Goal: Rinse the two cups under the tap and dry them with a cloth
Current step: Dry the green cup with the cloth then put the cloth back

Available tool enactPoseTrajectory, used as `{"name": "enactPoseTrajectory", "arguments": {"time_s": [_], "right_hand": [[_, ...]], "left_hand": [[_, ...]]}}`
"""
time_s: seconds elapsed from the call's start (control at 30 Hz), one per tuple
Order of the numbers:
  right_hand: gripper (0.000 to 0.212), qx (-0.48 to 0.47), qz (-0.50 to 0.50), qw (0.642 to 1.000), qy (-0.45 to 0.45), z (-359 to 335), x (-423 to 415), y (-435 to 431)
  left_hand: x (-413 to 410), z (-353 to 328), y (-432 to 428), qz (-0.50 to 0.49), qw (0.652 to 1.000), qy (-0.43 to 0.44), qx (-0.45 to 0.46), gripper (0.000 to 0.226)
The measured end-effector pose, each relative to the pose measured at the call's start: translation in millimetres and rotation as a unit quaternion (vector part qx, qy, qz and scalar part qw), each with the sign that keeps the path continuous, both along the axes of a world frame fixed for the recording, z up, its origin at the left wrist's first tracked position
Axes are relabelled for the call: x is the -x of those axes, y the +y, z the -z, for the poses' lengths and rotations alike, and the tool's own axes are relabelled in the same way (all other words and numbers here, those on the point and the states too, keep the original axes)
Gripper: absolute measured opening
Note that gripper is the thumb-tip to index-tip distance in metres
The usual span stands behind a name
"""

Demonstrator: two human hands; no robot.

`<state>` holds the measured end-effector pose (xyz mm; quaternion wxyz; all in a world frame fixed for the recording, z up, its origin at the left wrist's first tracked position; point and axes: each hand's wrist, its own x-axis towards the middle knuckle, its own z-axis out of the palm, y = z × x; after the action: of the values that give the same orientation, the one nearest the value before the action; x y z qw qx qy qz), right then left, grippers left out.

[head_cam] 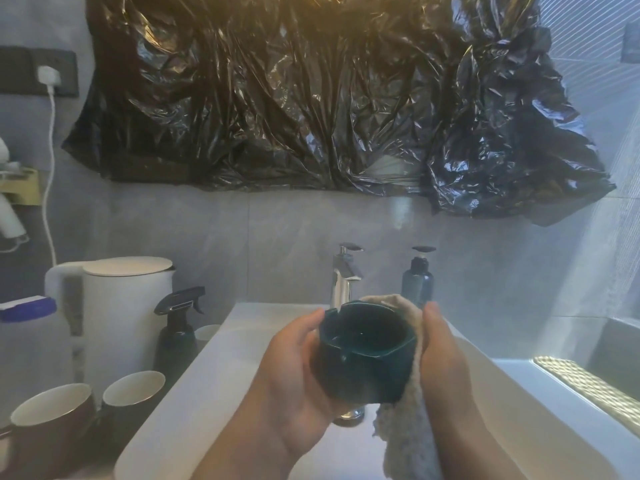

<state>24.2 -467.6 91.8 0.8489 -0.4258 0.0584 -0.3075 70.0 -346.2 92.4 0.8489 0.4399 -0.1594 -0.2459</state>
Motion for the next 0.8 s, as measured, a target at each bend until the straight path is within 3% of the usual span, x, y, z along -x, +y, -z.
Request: {"name": "enactPoseTrajectory", "arguments": {"time_s": [0.07,0.1,0.13,0.3,0.47,0.53,0.67,0.8], "right_hand": [[0.066,0.117,-0.069,0.991,-0.001,4.8,-12.9,-11.6],[0.068,0.133,-0.072,0.989,-0.002,9.9,-13.9,-11.6],[0.068,0.12,-0.027,0.992,-0.007,12.5,-18.5,-6.4],[0.057,0.117,-0.03,0.992,-0.038,7.4,-19.6,-10.2],[0.05,0.111,-0.047,0.992,0.034,14.8,-26.4,-14.3],[0.063,0.063,-0.104,0.991,0.062,20.2,-30.8,-17.2],[0.044,0.02,-0.241,0.964,0.115,35.4,-39.9,-32.1],[0.055,-0.016,-0.327,0.936,0.131,46.5,-36.3,-40.4]], "left_hand": [[-5.5,0.6,6.0,0.016,1.0,0.003,0.013,0.044],[-9.6,2.3,6.8,0.019,1.0,-0.005,0.017,0.043],[-8.6,1.0,7.1,0.014,1.0,-0.016,0.016,0.041],[-8.3,4.3,1.5,0.023,0.997,-0.06,0.04,0.032],[-19.9,10.8,-1.8,-0.032,0.997,-0.016,0.063,0.031],[-26.9,16.2,-2.6,-0.047,0.996,0.001,0.078,0.035],[-39.4,24.9,2.3,-0.074,0.993,0.012,0.089,0.038],[-46.5,32.3,18.2,-0.11,0.988,0.047,0.102,0.034]]}}
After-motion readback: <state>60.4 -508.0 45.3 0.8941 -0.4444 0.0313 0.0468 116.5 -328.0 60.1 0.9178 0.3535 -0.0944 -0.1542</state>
